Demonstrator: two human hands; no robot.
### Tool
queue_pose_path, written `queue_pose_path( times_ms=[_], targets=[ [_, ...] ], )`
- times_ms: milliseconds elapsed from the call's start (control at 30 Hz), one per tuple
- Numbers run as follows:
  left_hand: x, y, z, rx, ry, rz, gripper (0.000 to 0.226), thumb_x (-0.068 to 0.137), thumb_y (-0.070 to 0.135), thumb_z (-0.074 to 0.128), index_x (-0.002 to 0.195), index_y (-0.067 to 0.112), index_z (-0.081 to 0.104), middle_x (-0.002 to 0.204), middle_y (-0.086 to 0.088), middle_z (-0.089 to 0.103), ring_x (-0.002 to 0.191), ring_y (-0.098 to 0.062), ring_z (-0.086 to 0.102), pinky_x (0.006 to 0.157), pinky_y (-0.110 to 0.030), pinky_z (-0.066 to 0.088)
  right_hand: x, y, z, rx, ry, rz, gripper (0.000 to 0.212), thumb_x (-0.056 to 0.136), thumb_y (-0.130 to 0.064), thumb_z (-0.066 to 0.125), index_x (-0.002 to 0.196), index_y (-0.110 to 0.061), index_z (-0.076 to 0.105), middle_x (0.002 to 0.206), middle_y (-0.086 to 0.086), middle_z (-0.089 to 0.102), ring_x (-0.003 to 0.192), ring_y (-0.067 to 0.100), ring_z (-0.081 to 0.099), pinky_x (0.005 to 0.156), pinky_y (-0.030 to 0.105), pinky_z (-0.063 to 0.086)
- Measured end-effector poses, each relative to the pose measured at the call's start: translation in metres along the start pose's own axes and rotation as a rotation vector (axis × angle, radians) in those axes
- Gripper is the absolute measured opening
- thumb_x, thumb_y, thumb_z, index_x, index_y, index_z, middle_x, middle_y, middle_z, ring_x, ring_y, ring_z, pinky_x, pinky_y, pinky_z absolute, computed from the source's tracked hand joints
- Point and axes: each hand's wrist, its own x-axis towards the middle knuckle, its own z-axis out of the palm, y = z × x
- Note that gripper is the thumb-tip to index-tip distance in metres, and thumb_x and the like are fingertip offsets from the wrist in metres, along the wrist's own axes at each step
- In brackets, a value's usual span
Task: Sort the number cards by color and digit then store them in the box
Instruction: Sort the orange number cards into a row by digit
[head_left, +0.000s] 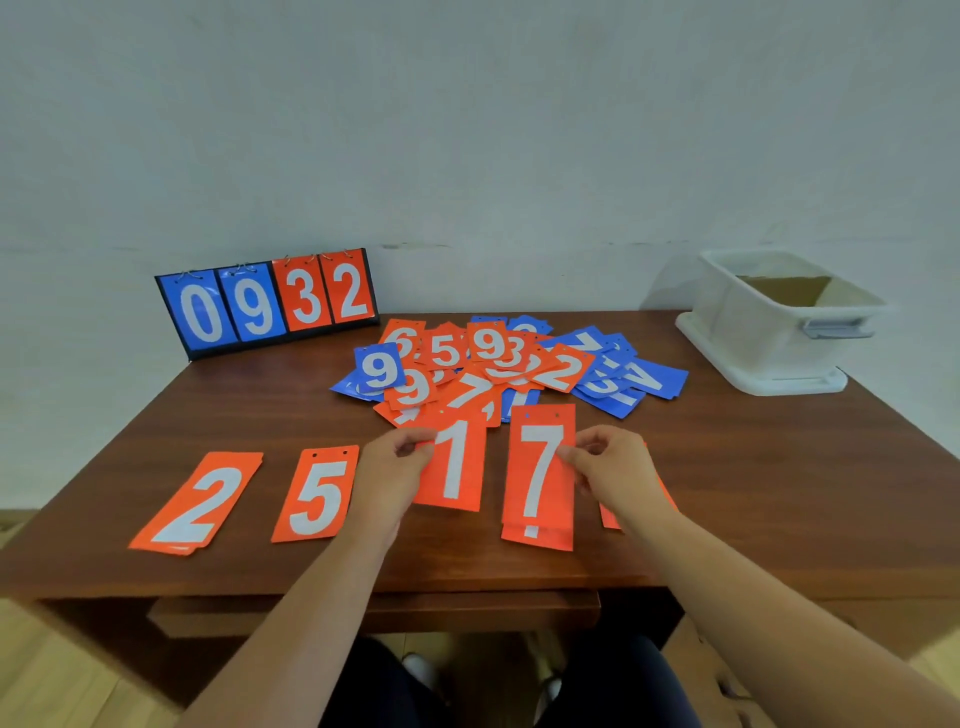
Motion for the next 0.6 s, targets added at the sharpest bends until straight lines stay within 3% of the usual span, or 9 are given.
queue_pose_path(
  times_ms=[67, 167, 300, 433, 500, 600],
  targets=[
    [0.001, -0.004, -0.003, 0.004, 0.004, -0.019, 0.015, 0.098, 0.025, 0.060, 0.108, 0.035, 0.065, 0.133, -0.001, 0.056, 0.116, -0.021, 0.057, 0.078, -0.029, 0.055, 0.005, 0.010, -0.001, -0.104, -0.021, 0.045, 0.014, 0.088, -0.020, 0.072, 0.096, -0.013, 0.064, 0.084, 0.006, 0.069, 0.060, 0.016, 0.065, 0.052, 0.025, 0.049],
    [-0.002, -0.009, -0.004, 0.003, 0.007, -0.047, 0.016, 0.098, 0.024, 0.060, 0.110, 0.035, 0.063, 0.135, -0.001, 0.055, 0.116, -0.021, 0.057, 0.075, -0.027, 0.054, 0.009, 0.022, 0.006, -0.236, -0.072, 0.080, 0.020, 0.089, -0.021, 0.071, 0.105, -0.011, 0.062, 0.085, 0.008, 0.069, 0.061, 0.018, 0.067, 0.053, 0.025, 0.051],
    [-0.005, -0.011, -0.007, -0.016, 0.030, -0.065, 0.019, 0.098, 0.023, 0.060, 0.115, 0.031, 0.065, 0.133, -0.002, 0.055, 0.113, -0.020, 0.057, 0.076, -0.027, 0.054, 0.010, 0.027, 0.017, -0.646, -0.066, 0.049, 0.026, 0.092, -0.030, 0.064, 0.112, -0.013, 0.061, 0.099, 0.004, 0.067, 0.082, 0.016, 0.063, 0.065, 0.027, 0.047],
    [-0.004, -0.015, -0.016, -0.031, 0.060, -0.069, 0.021, 0.098, 0.022, 0.059, 0.117, 0.028, 0.067, 0.131, -0.003, 0.057, 0.111, -0.020, 0.059, 0.082, -0.031, 0.056, 0.002, 0.023, 0.019, -0.853, -0.062, 0.052, 0.038, 0.095, -0.036, 0.058, 0.127, -0.016, 0.055, 0.125, 0.005, 0.057, 0.097, 0.020, 0.063, 0.065, 0.028, 0.046],
    [-0.004, -0.015, -0.021, -0.051, 0.058, -0.071, 0.022, 0.098, 0.021, 0.059, 0.117, 0.028, 0.067, 0.130, -0.003, 0.057, 0.111, -0.021, 0.060, 0.083, -0.032, 0.056, -0.001, 0.015, 0.022, -0.876, -0.037, -0.016, 0.041, 0.094, -0.037, 0.059, 0.129, -0.016, 0.052, 0.136, 0.007, 0.047, 0.099, 0.022, 0.063, 0.065, 0.029, 0.047],
    [-0.005, -0.016, -0.030, -0.086, 0.026, -0.066, 0.021, 0.098, 0.019, 0.059, 0.114, 0.029, 0.068, 0.128, -0.001, 0.059, 0.113, -0.020, 0.059, 0.090, -0.037, 0.055, -0.007, -0.011, 0.043, -0.581, -0.091, -0.153, 0.037, 0.095, -0.046, 0.056, 0.119, -0.018, 0.058, 0.120, 0.001, 0.059, 0.092, 0.014, 0.062, 0.071, 0.026, 0.050]
  ],
)
